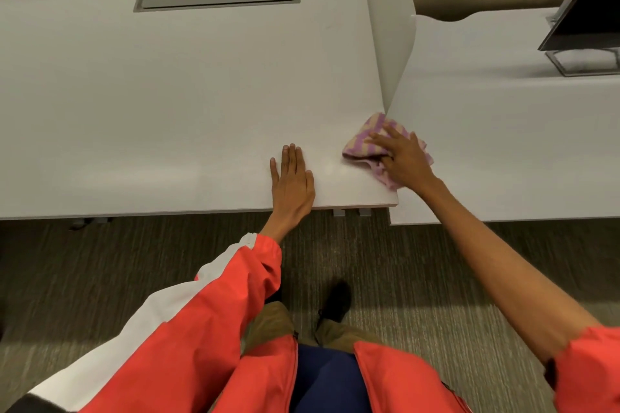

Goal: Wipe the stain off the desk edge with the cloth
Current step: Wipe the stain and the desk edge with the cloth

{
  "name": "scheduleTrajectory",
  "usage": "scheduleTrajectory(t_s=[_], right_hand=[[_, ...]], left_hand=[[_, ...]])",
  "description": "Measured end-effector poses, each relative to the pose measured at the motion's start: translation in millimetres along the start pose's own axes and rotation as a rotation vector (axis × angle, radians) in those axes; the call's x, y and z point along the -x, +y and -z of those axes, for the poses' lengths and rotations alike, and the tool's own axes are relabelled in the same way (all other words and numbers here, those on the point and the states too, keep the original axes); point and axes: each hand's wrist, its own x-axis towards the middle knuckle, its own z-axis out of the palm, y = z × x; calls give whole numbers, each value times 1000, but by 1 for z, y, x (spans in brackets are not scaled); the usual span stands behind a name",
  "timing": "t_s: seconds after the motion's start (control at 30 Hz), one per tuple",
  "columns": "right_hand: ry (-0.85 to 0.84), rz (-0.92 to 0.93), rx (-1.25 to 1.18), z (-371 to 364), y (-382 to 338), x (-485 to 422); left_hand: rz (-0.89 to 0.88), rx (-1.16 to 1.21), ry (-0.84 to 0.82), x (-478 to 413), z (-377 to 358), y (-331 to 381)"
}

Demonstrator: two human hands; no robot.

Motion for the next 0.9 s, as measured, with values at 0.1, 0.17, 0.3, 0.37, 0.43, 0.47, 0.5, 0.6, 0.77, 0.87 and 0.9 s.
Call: scheduleTrajectory(t_s=[0.1,0.17,0.3,0.37,0.43,0.47,0.5,0.6,0.77,0.87,0.9], right_hand=[[-9,-49,43,-1,-2,-33],[-19,-75,46,-5,-3,-44],[-11,-53,35,-9,-12,-29],[-5,28,-41,-9,-21,-2],[6,77,-119,-10,-26,33],[3,89,-145,-11,-24,49],[-2,108,-156,-13,-22,62],[-55,108,-129,-10,-8,62],[-79,61,9,5,-8,-7],[-84,50,106,14,-14,-51],[-94,36,136,14,-16,-64]], left_hand=[[-43,13,-17,-6,0,10],[-52,11,-22,-10,-3,14],[-57,-15,-4,-10,-7,14],[-68,-17,-1,-9,-8,12],[-75,-24,1,-10,-8,11],[-78,-29,5,-10,-8,11],[-80,-30,7,-10,-8,11],[-82,-26,9,-10,-8,10],[-87,-12,9,-10,-9,10],[-87,-4,5,-11,-9,10],[-89,-6,7,-10,-9,10]])
